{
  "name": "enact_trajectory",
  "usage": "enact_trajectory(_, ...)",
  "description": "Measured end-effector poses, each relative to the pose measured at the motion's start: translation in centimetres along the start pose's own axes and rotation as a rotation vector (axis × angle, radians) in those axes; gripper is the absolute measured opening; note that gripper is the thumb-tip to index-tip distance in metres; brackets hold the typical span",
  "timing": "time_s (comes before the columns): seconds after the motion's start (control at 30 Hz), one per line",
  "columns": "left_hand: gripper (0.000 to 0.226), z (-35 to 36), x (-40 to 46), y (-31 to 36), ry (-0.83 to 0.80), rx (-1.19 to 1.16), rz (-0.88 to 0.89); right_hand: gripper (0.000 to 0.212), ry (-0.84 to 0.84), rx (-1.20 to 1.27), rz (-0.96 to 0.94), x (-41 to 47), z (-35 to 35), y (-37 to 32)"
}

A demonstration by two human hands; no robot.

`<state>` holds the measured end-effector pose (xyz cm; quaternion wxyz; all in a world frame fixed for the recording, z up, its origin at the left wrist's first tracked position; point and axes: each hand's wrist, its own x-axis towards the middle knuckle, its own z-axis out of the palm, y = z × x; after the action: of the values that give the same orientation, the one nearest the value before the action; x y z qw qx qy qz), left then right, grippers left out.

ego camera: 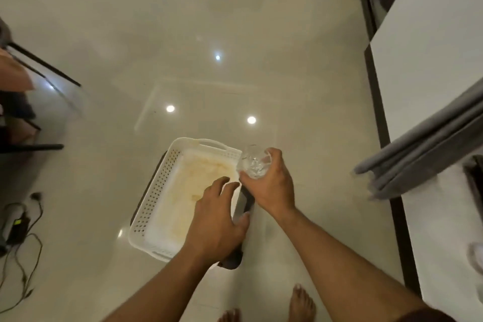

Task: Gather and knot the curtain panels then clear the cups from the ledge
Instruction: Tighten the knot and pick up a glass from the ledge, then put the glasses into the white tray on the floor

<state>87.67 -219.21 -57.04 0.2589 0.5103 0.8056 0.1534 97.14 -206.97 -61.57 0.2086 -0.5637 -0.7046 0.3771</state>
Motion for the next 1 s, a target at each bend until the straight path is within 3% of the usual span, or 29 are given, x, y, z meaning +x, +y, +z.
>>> enact_trajectory(0.1,0.071,-0.3,-0.2,-3.6,0.019,0.004,-0.086,0.084,-0.128,-0.094,-0.025,1.6,4.3,-1.0)
enact_trajectory(0.27,0.070,0.7,-0.3,-8.1,0.022,-0.020,-0.148,0.084,-0.065,-0.387,-0.141,3.9,9.8,0.7)
enact_trajectory(0.5,0.069,2.1,0.8,-11.1,0.030,-0.033,-0.172,0.084,-0.113,-0.500,-0.177,4.9,13.1,3.3)
enact_trajectory(0.8,0.067,2.2,1.0,-9.9,0.031,-0.020,-0.156,0.104,-0.106,-0.363,-0.140,3.3,12.9,3.9)
enact_trajectory(1.0,0.063,4.3,2.1,-2.9,-0.028,-0.017,-0.043,0.088,0.094,-0.125,0.013,0.2,4.6,8.8)
